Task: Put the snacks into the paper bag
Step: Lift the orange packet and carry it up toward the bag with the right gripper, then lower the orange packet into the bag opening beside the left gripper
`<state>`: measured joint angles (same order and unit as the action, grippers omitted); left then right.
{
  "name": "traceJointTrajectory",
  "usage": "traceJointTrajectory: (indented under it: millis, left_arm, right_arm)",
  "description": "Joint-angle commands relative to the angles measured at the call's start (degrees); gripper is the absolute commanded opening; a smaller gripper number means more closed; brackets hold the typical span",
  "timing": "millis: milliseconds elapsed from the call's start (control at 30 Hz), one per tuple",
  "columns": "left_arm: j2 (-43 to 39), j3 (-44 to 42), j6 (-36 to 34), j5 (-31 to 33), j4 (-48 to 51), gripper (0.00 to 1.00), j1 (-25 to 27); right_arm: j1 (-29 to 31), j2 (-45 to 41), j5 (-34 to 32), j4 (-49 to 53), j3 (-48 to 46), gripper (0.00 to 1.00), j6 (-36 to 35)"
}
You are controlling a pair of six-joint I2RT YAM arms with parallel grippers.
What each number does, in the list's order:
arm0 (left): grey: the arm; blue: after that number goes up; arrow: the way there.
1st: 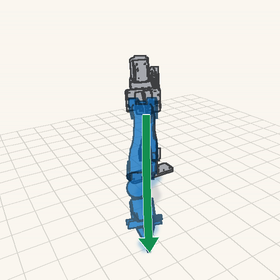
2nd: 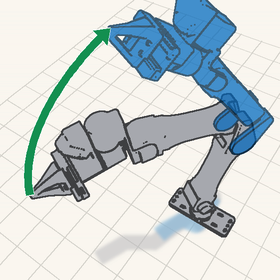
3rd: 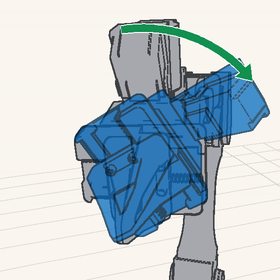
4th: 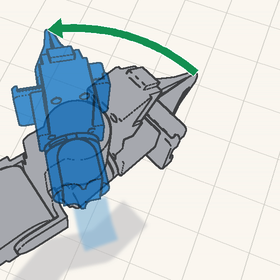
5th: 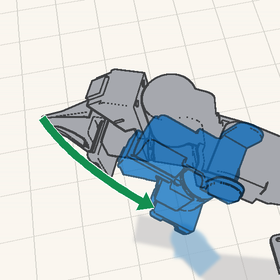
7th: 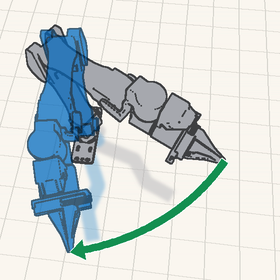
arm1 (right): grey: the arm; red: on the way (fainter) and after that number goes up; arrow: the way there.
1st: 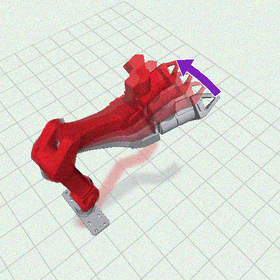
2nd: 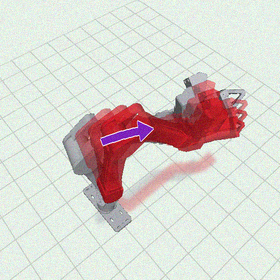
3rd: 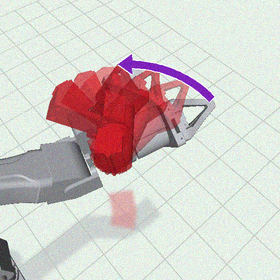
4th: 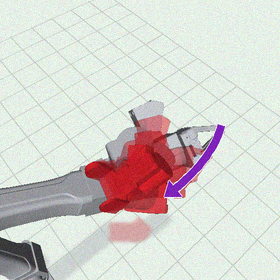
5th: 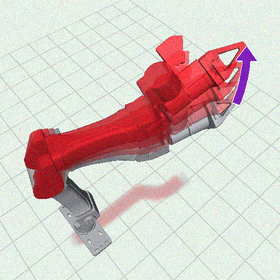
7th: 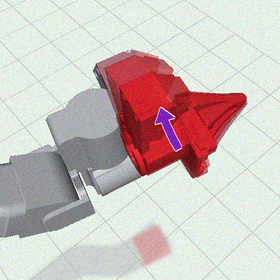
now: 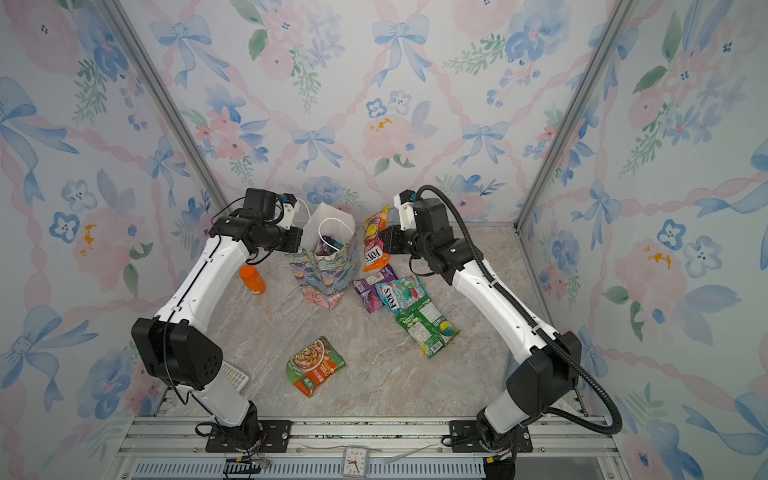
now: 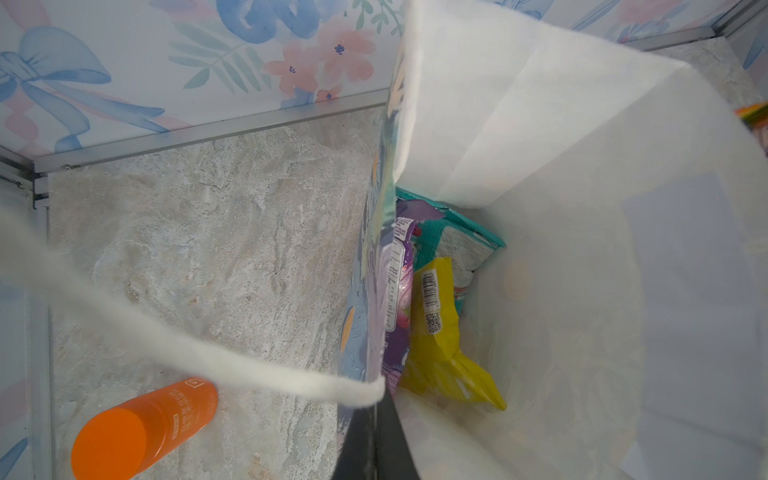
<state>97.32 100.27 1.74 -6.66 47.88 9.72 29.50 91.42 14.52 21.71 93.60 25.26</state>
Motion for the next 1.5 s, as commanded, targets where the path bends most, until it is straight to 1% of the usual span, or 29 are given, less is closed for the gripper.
traceJointTrajectory:
  millis: [0,333,467,900,1233,1467]
  left_arm:
    - [-1.8,-1.3,0.6,-0.9,1.9,0.0,-0.2]
    - [-1.9,-1.4,0.6,-0.9,1.9,0.0,-0.2]
    - [-1.9,-1.5,0.6,-1.1,1.9,0.0,-0.2]
    - [-2.1,-1.6,0.5,-1.2,1.9,0.0,-0.3]
    - [-2.0,-1.6,0.5,-1.3,1.9,0.0,-0.2]
    - [-2.3,-1.7,0.5,-1.5,1.9,0.0,-0.2]
  right_arm:
    - [-0.6,3.0,-1.0,-0.6,7.0,0.0,-2.4]
    - [-0.3,13.5,-1.6,2.4,24.3,0.0,-4.8]
    - [-0.1,17.7,-2.4,5.4,31.9,0.0,-6.4]
    - [0.9,27.2,-4.7,12.3,50.3,0.0,-9.6]
    - [2.4,29.6,-4.4,10.7,54.2,0.0,-9.0]
    - [5.4,32.1,-3.7,9.4,56.1,0.0,-7.4]
